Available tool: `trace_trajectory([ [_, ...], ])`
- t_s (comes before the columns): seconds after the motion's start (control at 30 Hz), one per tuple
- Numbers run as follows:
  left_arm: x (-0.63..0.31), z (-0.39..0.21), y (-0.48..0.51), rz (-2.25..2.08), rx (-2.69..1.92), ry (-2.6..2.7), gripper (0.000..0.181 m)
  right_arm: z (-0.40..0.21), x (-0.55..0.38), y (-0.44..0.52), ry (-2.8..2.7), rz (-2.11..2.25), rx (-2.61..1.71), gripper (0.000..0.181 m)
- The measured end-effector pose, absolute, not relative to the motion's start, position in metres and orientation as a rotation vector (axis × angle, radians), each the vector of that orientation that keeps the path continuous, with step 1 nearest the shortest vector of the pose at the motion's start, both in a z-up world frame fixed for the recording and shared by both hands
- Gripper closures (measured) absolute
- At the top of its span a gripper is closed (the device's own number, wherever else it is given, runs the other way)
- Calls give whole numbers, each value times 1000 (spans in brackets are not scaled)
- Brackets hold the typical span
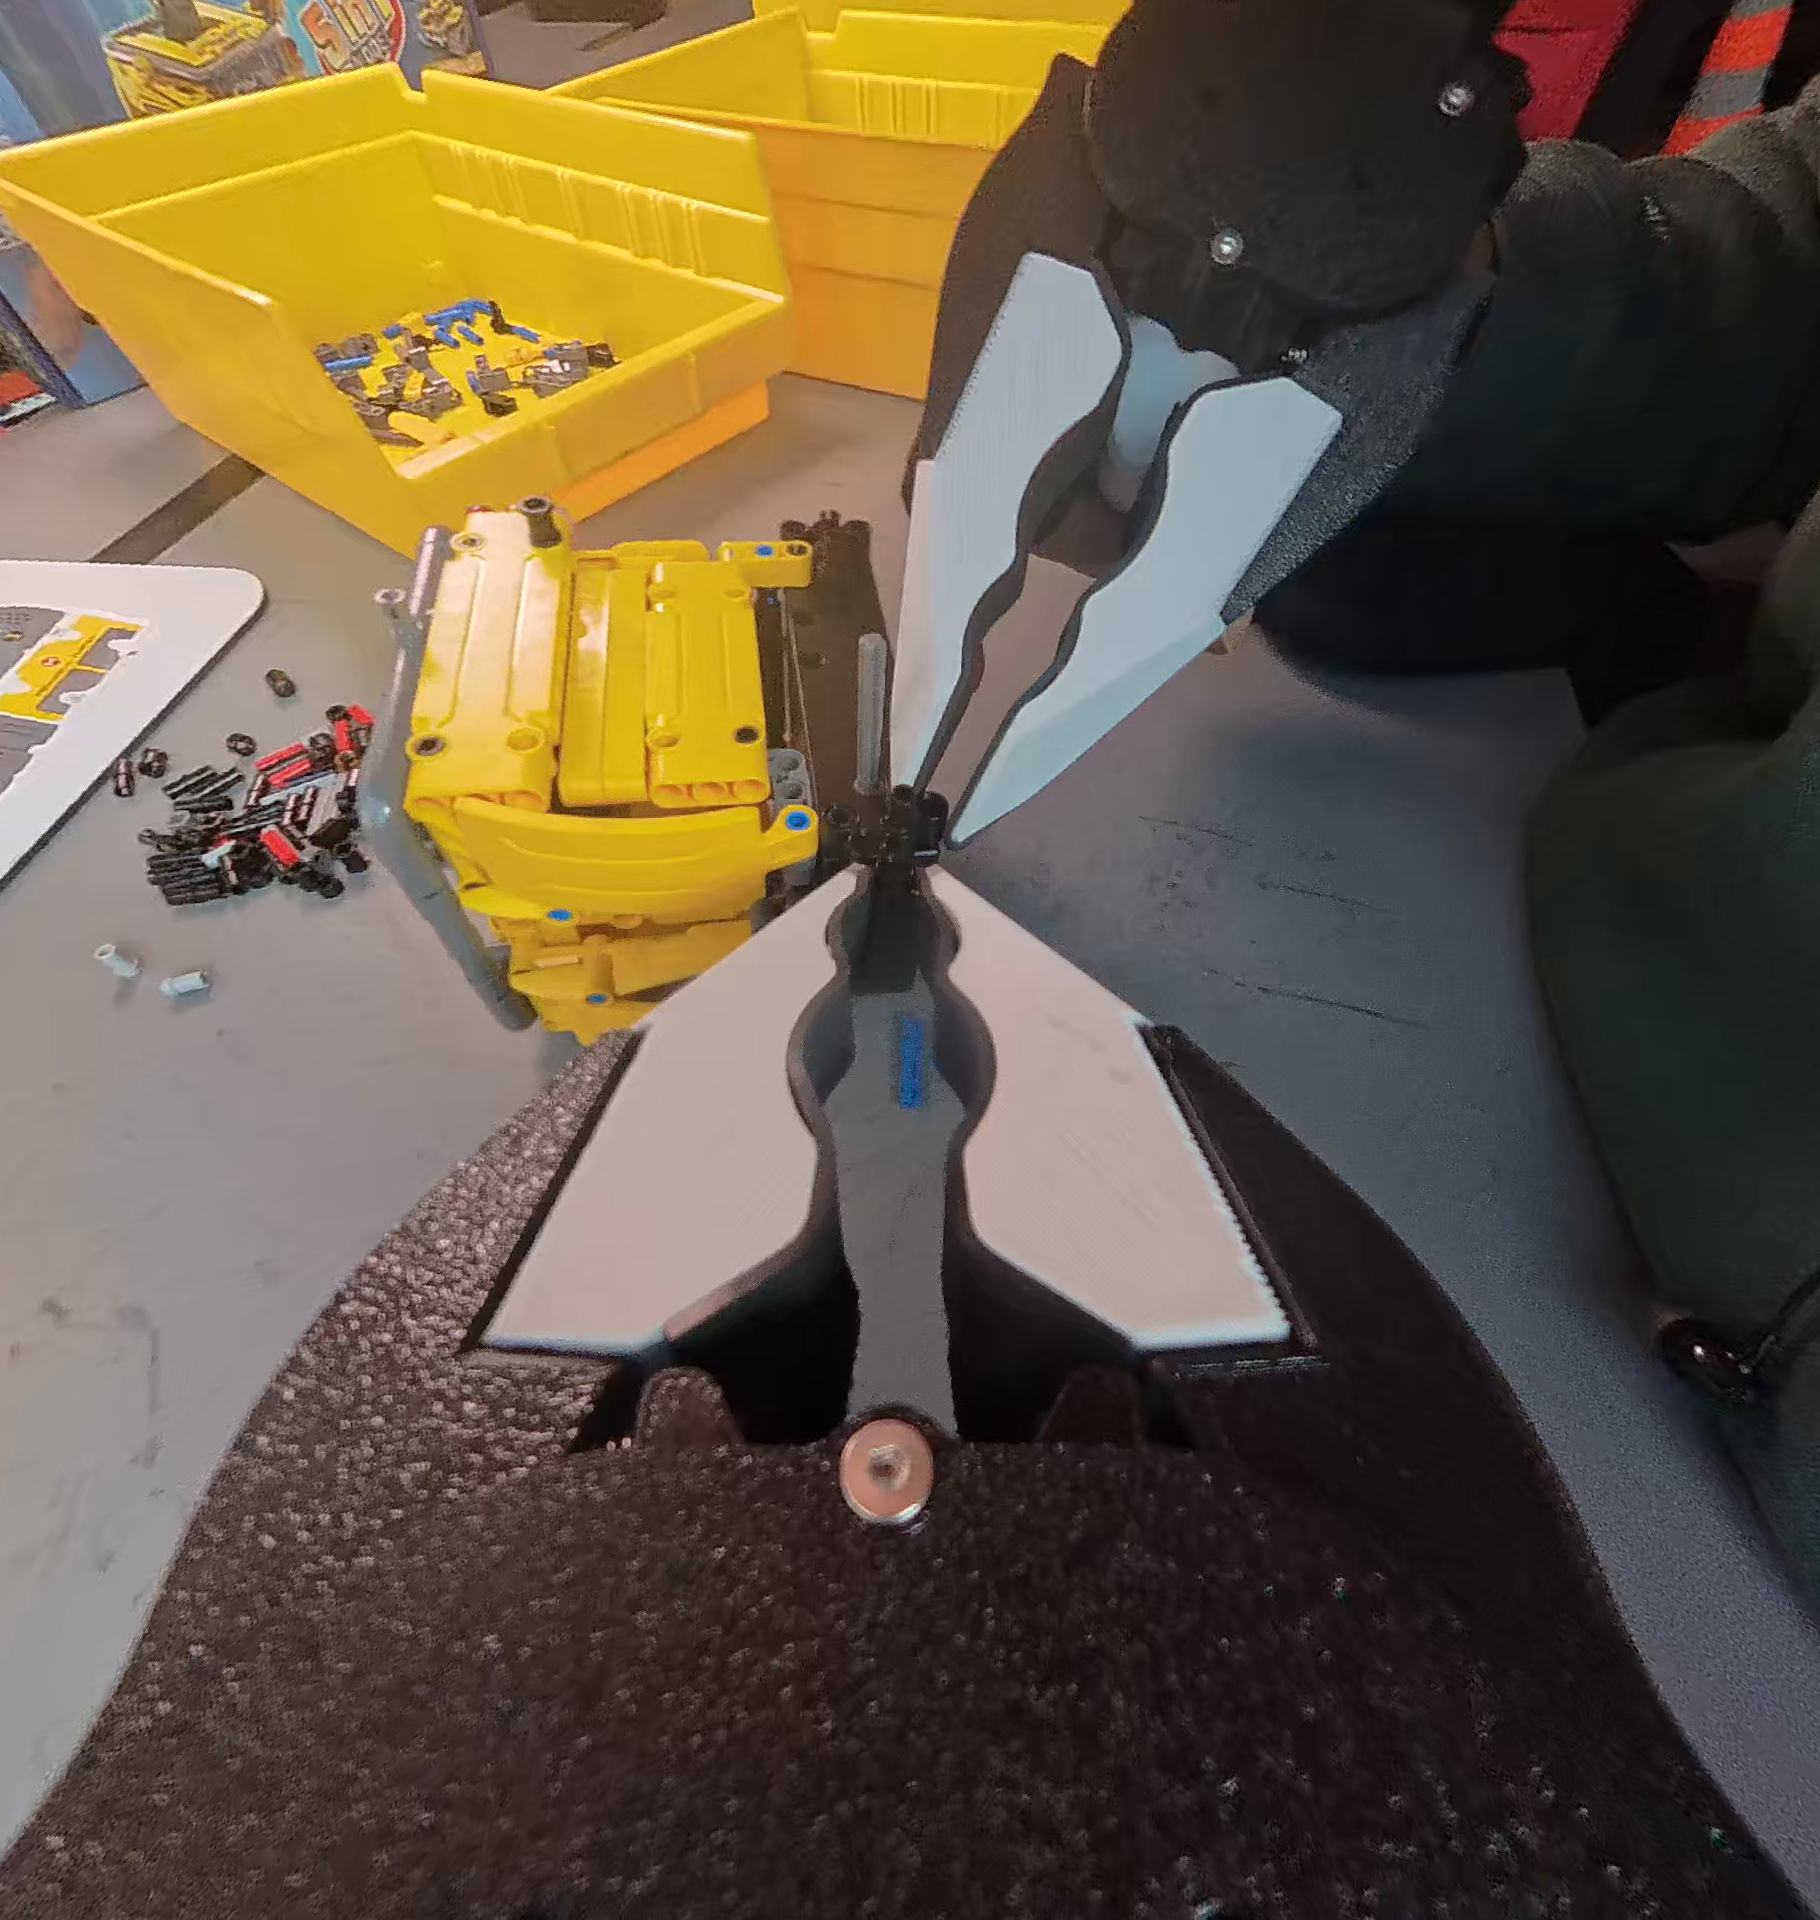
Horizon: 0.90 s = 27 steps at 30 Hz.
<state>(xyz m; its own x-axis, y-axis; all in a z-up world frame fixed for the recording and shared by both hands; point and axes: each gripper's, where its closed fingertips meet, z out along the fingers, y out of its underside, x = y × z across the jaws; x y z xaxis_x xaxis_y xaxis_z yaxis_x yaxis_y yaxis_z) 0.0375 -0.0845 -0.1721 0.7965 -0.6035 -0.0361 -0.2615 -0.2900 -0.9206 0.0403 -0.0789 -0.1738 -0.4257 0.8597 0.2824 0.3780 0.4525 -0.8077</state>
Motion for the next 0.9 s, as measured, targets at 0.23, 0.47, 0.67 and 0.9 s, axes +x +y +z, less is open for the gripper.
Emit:
trace_trajectory([
  [0.23, 25, -159, -89, -415, -1831, 637, 158, -170, 64, -75, -2108, 874, -956, 174],
  [0.47, 0, -166, -72, -346, -1865, 486, 89, -119, 68, -73, -2057, 857, -907, 161],
  [0.67, 19, -204, -56, -325, -2050, 445, 57, -155, 56, -76, -2367, 538, -909, 152],
  [0.9, 29, -208, -51, -247, -2081, 431, 61, -173, 59, -72, -2668, 203, -857, 159],
])
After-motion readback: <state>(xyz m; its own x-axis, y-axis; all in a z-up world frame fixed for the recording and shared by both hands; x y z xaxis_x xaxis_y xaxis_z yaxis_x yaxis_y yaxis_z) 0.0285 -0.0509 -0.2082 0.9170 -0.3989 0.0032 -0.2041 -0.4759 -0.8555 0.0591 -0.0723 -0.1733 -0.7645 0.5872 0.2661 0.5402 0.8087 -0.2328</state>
